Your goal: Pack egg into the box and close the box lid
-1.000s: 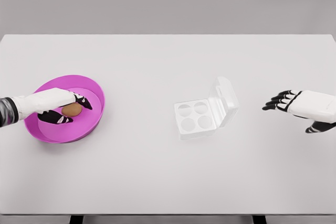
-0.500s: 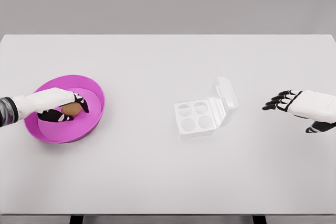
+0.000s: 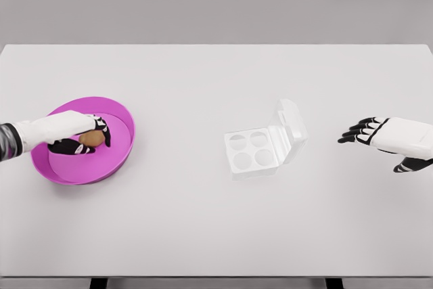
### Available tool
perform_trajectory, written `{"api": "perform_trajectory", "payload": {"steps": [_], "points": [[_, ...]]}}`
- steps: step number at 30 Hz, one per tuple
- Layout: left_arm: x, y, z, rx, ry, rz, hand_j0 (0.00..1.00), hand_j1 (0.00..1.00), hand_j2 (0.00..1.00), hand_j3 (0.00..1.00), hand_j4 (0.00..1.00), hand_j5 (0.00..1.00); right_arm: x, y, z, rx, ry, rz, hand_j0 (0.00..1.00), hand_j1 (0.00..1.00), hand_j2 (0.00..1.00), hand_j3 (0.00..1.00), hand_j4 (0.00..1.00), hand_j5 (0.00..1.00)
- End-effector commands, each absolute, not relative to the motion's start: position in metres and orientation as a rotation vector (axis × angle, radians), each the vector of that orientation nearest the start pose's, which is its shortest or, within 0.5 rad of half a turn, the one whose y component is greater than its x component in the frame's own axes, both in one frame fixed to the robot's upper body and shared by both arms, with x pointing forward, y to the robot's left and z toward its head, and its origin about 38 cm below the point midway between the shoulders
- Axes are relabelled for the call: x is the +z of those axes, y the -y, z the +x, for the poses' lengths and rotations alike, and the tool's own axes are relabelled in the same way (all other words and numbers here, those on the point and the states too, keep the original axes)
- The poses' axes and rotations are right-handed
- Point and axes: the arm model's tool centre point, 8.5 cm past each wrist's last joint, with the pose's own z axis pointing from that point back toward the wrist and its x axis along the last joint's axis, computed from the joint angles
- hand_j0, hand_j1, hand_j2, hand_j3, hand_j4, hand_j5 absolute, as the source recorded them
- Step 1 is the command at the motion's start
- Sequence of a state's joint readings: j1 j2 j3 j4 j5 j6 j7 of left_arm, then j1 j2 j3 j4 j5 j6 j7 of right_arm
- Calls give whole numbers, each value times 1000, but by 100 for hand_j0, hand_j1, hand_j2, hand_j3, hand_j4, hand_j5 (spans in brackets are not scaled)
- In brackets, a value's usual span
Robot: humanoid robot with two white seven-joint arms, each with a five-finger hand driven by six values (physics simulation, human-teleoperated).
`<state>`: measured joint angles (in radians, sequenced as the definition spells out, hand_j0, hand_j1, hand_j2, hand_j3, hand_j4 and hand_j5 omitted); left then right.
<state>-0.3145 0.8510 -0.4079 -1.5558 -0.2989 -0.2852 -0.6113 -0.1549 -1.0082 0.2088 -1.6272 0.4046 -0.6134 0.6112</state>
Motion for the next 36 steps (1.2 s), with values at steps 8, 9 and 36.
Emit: {"api": "perform_trajectory", "payload": {"steps": [8, 9, 36], "points": [[167, -338, 391, -1767, 1212, 310, 44, 44, 44, 44, 44, 44, 194, 392, 350, 2076, 1160, -418, 100, 100, 100, 100, 100, 100], [170, -334, 390, -1776, 1225, 308, 43, 43, 43, 43, 43, 43, 194, 392, 350, 2076, 1160, -418, 100, 100, 100, 100, 100, 100], [204, -273, 392, -1815, 1465, 257, 37, 37, 37, 37, 37, 37, 201, 382, 348, 2107, 1188, -421, 100, 100, 100, 100, 100, 100]]}}
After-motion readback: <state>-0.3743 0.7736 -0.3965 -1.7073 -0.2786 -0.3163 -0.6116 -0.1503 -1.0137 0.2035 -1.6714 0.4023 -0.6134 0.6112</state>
